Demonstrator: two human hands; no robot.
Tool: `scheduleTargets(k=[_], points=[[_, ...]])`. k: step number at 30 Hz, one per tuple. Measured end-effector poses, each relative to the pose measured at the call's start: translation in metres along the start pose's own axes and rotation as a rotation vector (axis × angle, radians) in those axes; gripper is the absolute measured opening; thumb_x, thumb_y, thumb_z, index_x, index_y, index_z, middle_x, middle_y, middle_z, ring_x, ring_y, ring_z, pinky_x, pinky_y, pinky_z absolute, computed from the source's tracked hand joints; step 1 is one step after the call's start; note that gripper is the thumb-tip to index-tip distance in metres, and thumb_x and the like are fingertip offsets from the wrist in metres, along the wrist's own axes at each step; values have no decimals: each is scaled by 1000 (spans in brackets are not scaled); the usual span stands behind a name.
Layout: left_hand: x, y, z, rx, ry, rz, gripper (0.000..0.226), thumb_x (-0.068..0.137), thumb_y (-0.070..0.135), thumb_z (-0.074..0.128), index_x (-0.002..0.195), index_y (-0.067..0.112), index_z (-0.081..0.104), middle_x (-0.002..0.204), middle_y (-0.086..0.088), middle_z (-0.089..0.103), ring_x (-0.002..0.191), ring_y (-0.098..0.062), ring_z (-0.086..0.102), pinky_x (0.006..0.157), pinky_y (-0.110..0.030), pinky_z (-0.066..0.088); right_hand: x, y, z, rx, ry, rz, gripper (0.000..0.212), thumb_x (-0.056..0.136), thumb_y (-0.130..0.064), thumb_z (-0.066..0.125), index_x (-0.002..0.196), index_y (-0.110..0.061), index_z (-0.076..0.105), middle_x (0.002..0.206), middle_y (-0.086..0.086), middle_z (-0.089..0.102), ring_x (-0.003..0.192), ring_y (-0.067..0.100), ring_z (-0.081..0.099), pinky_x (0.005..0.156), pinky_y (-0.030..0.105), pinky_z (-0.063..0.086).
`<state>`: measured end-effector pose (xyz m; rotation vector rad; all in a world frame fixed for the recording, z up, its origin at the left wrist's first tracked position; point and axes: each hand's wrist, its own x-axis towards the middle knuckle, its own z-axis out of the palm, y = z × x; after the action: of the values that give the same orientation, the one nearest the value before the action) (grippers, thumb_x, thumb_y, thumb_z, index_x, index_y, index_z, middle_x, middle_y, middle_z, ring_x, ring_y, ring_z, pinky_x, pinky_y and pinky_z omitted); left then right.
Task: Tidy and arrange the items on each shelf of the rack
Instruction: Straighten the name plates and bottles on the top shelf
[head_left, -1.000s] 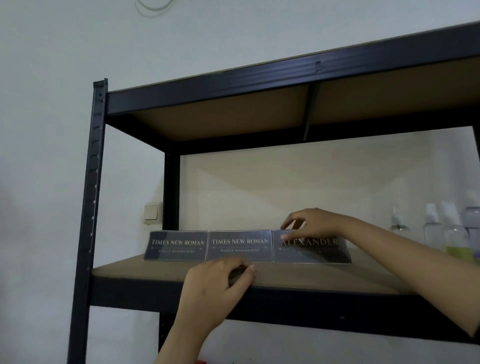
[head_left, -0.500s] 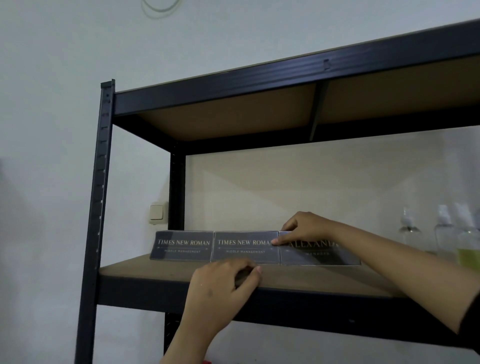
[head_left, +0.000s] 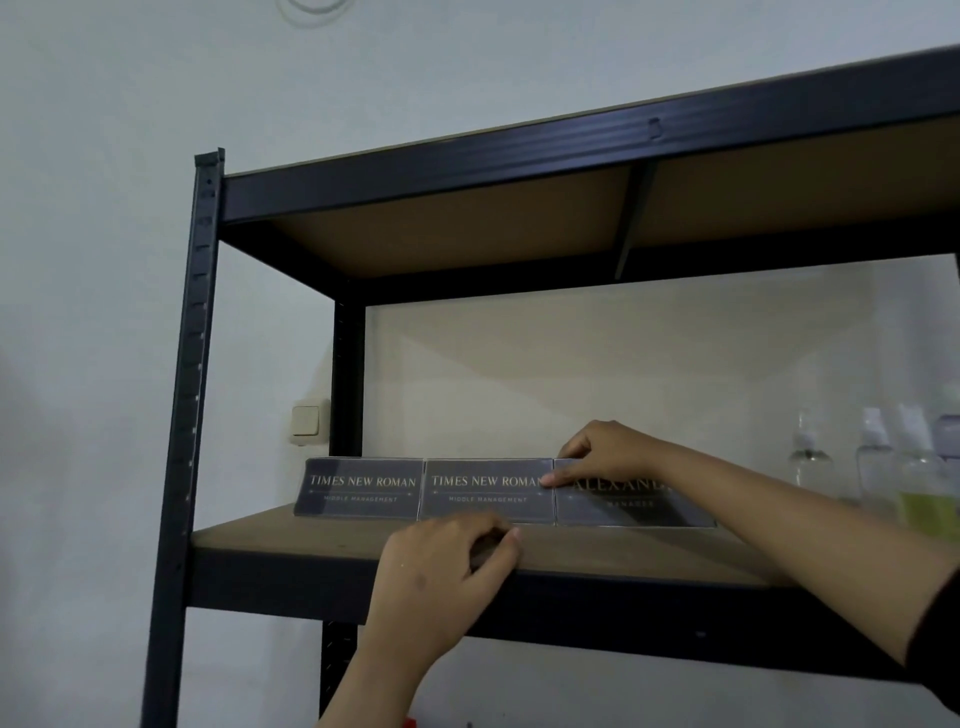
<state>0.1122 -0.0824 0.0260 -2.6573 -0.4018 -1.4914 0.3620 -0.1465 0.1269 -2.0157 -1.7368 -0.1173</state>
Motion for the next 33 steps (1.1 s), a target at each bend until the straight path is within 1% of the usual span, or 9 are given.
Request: scheduleTargets(k=[2,5,7,8,11,20,24,28,33], points=[[0,1,-1,-9,0,-1,54,85,67,19,95,38,63,80,19,65,76,1,58,67,-19,46,1,0,-1,-4,-4,-8,53,76,-55,74,51,-16,47,49,-9,31,43,4,29,56,28,19],[0,2,-2,-9,3,5,55,85,67,18,95,38,63,81,18,65,77,0,58,67,-20,46,2,-1,-1,18,-17,14,52,74,-56,75,49,-21,45,49,-9,31,43,4,29,56,28,19],[0,2,-2,-14,3,7,54,85,67,18,93,38,62,79,18,64,75,0,57,66,-19,46,0,-1,-3,-7,-32,30,33,72,-56,76,60,-27,64,52,-15,47,46,-1,42,57,24,29],[-1,2,-2,-18,3,7,53,85,66,19,92,37,62,78,18,64,74,0,57,65,-20,46,-3,-2,-5,-33,-53,41,27,72,-56,76,76,-30,73,64,-18,61,56,-7,52,63,21,39],[-1,2,-3,-25,6,13,53,85,66,19,92,38,63,77,19,64,74,0,57,63,-17,44,-10,0,-10,-67,-80,88,46,69,-54,79,105,-25,75,99,-12,73,91,4,66,90,29,52],[-1,3,-8,-22,-23,10,48,89,64,22,87,38,62,69,21,58,67,2,54,56,-13,37,-20,-5,-12,-77,-64,122,43,73,-53,77,108,-29,71,104,-14,70,97,7,65,94,32,50],[2,3,-11,-39,-80,-26,35,92,61,32,92,39,60,79,22,60,65,6,50,58,-11,36,-35,-14,-17,-112,160,115,49,75,-58,73,113,-28,69,117,-8,67,104,5,59,99,33,48],[12,20,-9,-161,-127,-46,18,93,52,43,85,41,55,80,23,59,70,8,52,58,-9,38,-76,-16,-30,-51,485,89,23,81,-50,69,99,-35,70,102,-17,68,92,2,62,87,35,55],[16,77,11,-289,-126,57,18,92,49,46,92,38,59,82,23,60,76,4,56,63,-11,42,-151,-22,-48,-52,654,80,10,89,-34,66,95,-28,72,91,-17,70,84,1,64,76,17,53]])
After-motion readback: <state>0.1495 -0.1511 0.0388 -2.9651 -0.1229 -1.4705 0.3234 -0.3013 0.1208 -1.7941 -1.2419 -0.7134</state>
